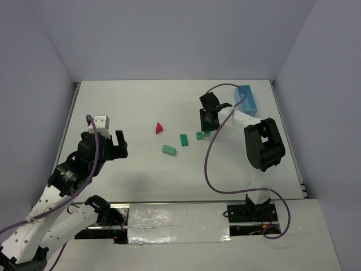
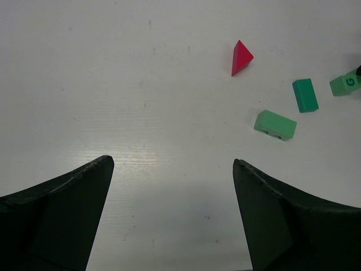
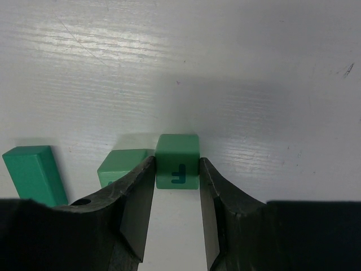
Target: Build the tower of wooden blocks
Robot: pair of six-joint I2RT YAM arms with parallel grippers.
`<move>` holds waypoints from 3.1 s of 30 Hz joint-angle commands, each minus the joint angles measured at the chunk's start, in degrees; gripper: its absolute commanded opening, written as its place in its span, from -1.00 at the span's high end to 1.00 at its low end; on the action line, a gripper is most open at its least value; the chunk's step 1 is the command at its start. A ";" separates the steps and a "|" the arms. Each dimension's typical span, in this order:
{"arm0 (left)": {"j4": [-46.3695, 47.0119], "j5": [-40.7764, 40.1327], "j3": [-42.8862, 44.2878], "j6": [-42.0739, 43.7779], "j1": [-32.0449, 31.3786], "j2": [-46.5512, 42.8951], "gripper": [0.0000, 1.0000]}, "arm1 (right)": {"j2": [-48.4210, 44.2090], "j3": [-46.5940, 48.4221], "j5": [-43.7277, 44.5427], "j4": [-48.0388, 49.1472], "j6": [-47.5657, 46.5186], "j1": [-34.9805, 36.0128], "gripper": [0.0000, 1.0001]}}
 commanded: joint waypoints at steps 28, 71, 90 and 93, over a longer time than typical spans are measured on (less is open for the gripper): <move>2.35 0.45 -0.54 1.06 -0.21 -0.25 -0.99 | -5.17 -2.18 -0.23 0.33 -0.41 -0.39 -0.01; 2.53 1.59 -0.62 1.59 -0.30 0.36 -0.99 | -1.13 3.01 0.21 -4.42 1.43 3.39 -0.99; 2.62 2.03 -0.62 1.68 -0.21 0.28 -0.99 | 2.30 5.29 -0.40 -4.86 0.55 3.47 -0.96; 2.70 2.03 -0.54 1.77 -0.30 0.19 -0.99 | 2.74 5.64 -0.49 -4.95 0.29 3.47 -0.94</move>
